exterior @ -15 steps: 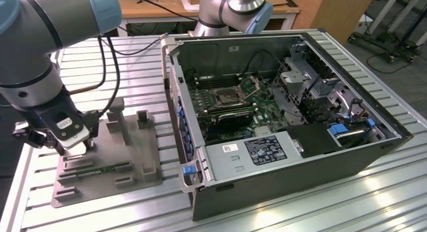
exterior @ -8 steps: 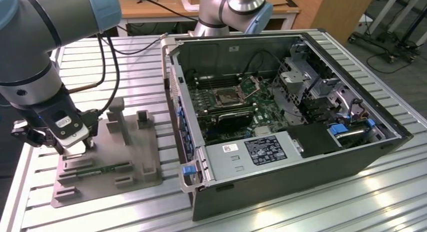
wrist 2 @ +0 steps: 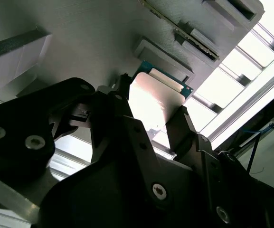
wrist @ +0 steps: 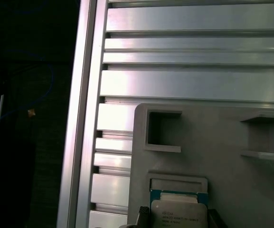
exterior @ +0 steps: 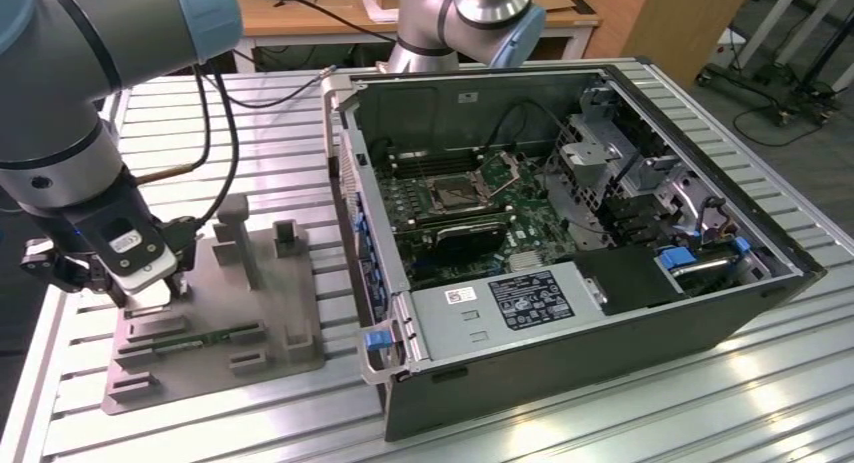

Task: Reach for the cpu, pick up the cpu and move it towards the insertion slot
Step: 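Pick up the cpu and move it towards the insertion slot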

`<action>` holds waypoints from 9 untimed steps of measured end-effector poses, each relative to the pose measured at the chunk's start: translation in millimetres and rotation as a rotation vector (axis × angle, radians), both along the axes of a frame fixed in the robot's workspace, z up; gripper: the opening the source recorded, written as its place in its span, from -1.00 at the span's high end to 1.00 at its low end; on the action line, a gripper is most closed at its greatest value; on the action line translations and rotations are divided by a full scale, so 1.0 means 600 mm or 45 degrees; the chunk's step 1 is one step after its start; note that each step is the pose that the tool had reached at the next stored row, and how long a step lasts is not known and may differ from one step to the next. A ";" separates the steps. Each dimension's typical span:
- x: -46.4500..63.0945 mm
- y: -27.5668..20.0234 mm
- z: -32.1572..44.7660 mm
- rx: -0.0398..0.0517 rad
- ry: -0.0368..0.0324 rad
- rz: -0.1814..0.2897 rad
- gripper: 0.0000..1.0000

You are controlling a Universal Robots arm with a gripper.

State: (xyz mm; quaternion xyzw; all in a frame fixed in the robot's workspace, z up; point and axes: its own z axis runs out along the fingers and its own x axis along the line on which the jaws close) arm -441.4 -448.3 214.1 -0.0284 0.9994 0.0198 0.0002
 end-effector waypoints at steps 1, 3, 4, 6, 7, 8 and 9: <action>0.000 0.0001 0.001 0.000 -0.0001 0.000 -0.10; 0.000 0.0000 0.004 0.000 0.0000 0.000 -0.10; 0.000 0.0001 0.006 0.000 -0.0001 0.000 -0.10; 0.000 0.0000 0.009 0.000 0.0000 0.000 -0.10; 0.000 0.0000 0.011 0.000 0.0001 0.000 -0.10; 0.000 0.0000 0.012 0.000 0.0000 0.000 -0.10; 0.000 0.0001 0.013 0.000 0.0000 0.000 -0.10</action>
